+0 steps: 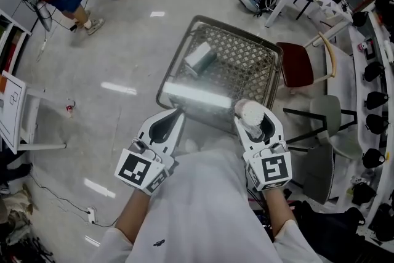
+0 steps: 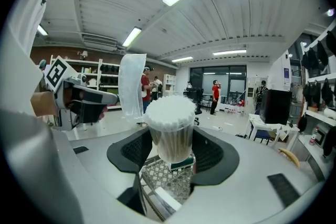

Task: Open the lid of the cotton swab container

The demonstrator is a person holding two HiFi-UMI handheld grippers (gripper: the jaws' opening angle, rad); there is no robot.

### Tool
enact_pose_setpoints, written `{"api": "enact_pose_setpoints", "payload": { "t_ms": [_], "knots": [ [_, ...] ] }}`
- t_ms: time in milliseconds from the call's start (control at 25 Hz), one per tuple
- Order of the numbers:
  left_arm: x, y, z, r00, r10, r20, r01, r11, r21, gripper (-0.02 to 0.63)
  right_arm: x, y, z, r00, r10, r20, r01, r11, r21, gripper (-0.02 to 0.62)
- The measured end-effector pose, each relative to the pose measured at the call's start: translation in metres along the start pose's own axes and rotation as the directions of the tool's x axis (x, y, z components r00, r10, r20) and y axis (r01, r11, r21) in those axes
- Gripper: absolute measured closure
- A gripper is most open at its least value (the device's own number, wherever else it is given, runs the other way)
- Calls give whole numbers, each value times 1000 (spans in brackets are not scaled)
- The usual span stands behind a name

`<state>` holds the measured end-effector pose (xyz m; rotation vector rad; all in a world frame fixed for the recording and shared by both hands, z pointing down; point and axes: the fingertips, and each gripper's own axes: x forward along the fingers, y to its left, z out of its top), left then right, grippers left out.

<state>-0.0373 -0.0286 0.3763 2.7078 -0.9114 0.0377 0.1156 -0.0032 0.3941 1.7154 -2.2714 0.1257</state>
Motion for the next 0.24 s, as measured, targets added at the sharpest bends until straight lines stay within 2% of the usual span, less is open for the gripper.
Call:
{"api": "enact_pose_setpoints", "payload": {
  "t_ms": [80, 240],
  "knots": [
    [-1, -1, 1, 1000, -7, 7, 7, 1000, -25, 597, 1, 4, -1, 1000, 16, -5, -16, 1000, 1, 365],
    [-8, 5, 0, 1000, 6, 10, -5, 1000, -20, 597, 5, 10, -1, 999, 39, -1, -39, 999, -14, 365]
  ]
}}
